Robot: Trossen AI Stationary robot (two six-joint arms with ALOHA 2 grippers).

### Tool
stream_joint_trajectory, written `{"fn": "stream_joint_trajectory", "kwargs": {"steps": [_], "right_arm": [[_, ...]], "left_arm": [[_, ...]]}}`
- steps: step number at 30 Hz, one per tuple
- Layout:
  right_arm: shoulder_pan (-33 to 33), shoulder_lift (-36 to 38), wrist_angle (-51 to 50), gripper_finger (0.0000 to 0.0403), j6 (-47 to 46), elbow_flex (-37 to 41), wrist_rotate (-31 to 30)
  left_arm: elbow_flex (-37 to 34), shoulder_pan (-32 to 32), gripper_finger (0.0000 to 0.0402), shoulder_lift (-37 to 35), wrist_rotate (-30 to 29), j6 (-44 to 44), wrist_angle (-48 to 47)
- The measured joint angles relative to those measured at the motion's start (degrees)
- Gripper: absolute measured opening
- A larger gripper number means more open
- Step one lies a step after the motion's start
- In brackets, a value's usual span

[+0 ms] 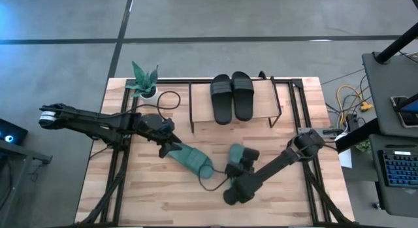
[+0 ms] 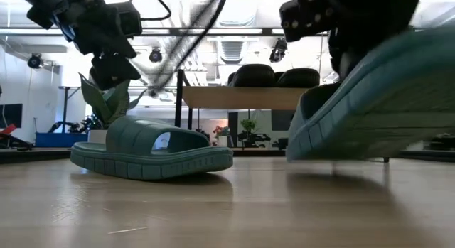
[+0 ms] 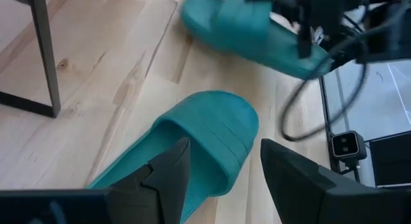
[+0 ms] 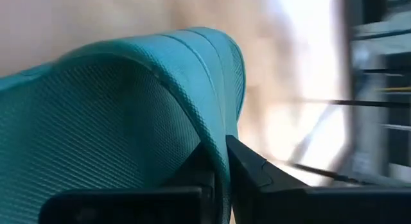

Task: Pick and place slides into the shelf
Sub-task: Move the right green slide to the center of the table

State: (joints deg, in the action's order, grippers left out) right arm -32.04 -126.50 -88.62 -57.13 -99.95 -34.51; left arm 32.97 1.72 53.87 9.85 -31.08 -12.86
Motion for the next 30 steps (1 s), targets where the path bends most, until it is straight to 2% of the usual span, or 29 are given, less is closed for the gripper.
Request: {"fn": "stream_joint_trajectory", "kwargs": {"steps": [4, 15, 30], "right_arm": [[1.98, 0.62, -0.51, 0.0014, 1.19, 2.58, -4.61], [6.97, 0.76, -1.15, 0.0020, 2.81, 12.71, -7.60], [5.82, 0.81, -0.48, 0.0102, -5.48, 13.45, -6.02]], "left_arm": [[0.00, 0.00, 0.0176, 0.00, 0.00, -0.08, 0.43], [0.08, 0.00, 0.0176, 0.00, 0.00, -1.51, 0.41], [0.13, -0.01, 0.0176, 0.00, -0.02, -2.60, 0.41]]}}
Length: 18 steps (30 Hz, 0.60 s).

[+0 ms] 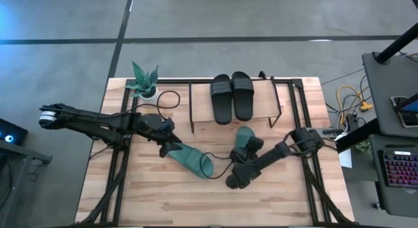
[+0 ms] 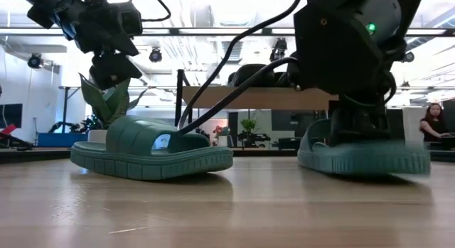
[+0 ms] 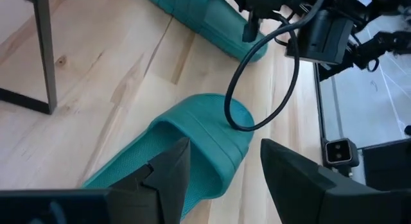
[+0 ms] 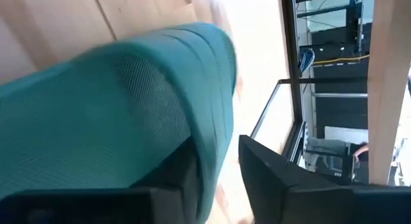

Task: Pick and place slides into the shelf
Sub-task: Move the right green slide to the center of the table, then move the green slide to the center of the table

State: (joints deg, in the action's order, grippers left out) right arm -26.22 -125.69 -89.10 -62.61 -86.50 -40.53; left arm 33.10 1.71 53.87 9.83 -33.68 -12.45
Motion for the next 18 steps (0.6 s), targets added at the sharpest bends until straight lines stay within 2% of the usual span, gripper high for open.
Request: {"fn": "stream_joint_trajectory", "kwargs": {"steps": [9, 13, 18], "right_arm": [[-3.23, 0.81, -0.99, 0.0146, -2.34, -2.44, -0.01], [-4.97, 1.37, -0.92, 0.0150, -2.64, -5.00, 0.02], [-6.31, 3.11, -0.87, 0.0149, -7.21, -9.82, 0.02]], "left_arm": [[0.00, 0.01, 0.0176, 0.00, 0.00, -0.56, 0.00], [0.00, 0.01, 0.0176, 0.00, 0.00, -0.54, 0.00], [0.02, -0.01, 0.0176, 0.00, 0.75, -0.52, -0.02]]}}
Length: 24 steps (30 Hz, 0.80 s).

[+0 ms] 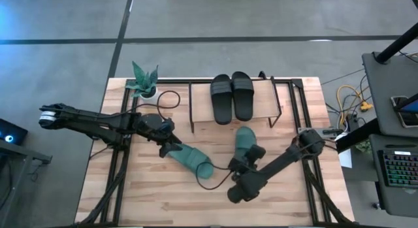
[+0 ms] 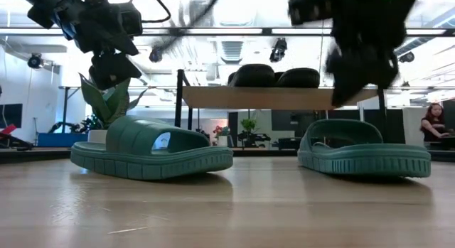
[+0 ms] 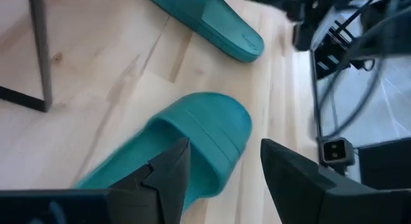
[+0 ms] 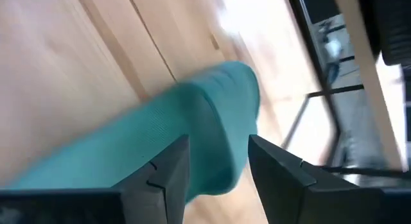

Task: Pick and place slides into the shelf
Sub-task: Move the green slide to the center of the table

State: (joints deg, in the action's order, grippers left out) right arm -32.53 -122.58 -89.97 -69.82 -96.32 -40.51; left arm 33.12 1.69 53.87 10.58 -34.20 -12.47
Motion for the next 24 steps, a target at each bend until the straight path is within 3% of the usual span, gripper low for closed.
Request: {"fn": "stream_joint_trajectory", "kwargs": {"steps": [6, 12, 17, 24], "right_arm": [[-0.57, 5.51, 0.03, 0.0155, -20.25, -5.13, 1.18], [-1.48, 13.44, 0.39, 0.0169, -40.09, -6.20, -1.55], [-2.08, 18.87, 0.48, 0.0183, -42.23, -5.98, -3.04], [-2.08, 21.70, 0.52, 0.0187, -39.66, -5.92, -3.51]], "left_arm": [[-0.70, 0.02, 0.0176, 0.00, 5.47, 1.88, -0.74], [-0.88, 0.00, 0.0176, 0.54, 5.56, -2.72, -0.60], [-0.94, 0.01, 0.0176, 3.91, 5.70, -9.79, -0.25], [-0.85, 1.34, 0.0176, 12.22, 6.10, -10.69, 4.20]]}}
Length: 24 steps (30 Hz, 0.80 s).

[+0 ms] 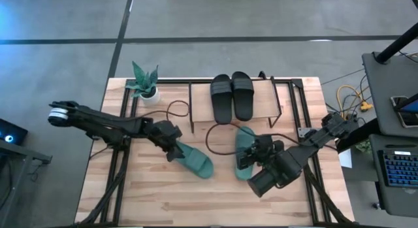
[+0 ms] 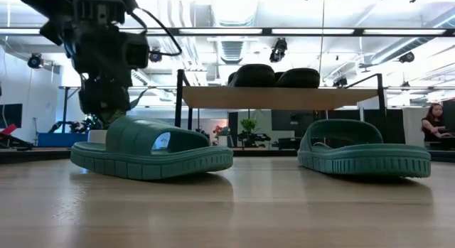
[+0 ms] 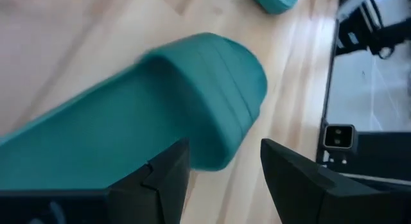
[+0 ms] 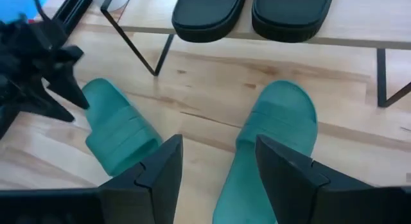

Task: Pick and place slides into the shelf
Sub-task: Move the green slide to the center of the table

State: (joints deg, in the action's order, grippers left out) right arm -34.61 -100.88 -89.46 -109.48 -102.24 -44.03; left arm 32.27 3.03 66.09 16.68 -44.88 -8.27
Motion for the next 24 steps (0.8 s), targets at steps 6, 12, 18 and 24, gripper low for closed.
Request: {"fn": "stream_joint_trajectory", "kwargs": {"steps": [6, 12, 18, 24], "right_arm": [[0.00, -0.11, 0.08, 0.0187, -0.20, 0.04, -0.05], [-0.02, -0.16, 0.16, 0.0187, -1.04, 0.11, 0.02], [-0.02, -0.31, 0.14, 0.0187, -1.01, 0.11, 0.01], [0.00, -0.44, 0.12, 0.0187, -1.05, 0.25, 0.02]], "left_arm": [[0.37, 3.83, 0.0176, 6.11, -0.15, 0.21, 9.17], [0.49, 5.61, 0.0176, 11.14, -3.89, 0.26, 11.22], [0.52, 6.58, 0.0176, 14.74, -4.16, 0.15, 18.14], [0.82, 7.57, 0.0176, 18.33, -5.18, -3.81, 28.53]]}}
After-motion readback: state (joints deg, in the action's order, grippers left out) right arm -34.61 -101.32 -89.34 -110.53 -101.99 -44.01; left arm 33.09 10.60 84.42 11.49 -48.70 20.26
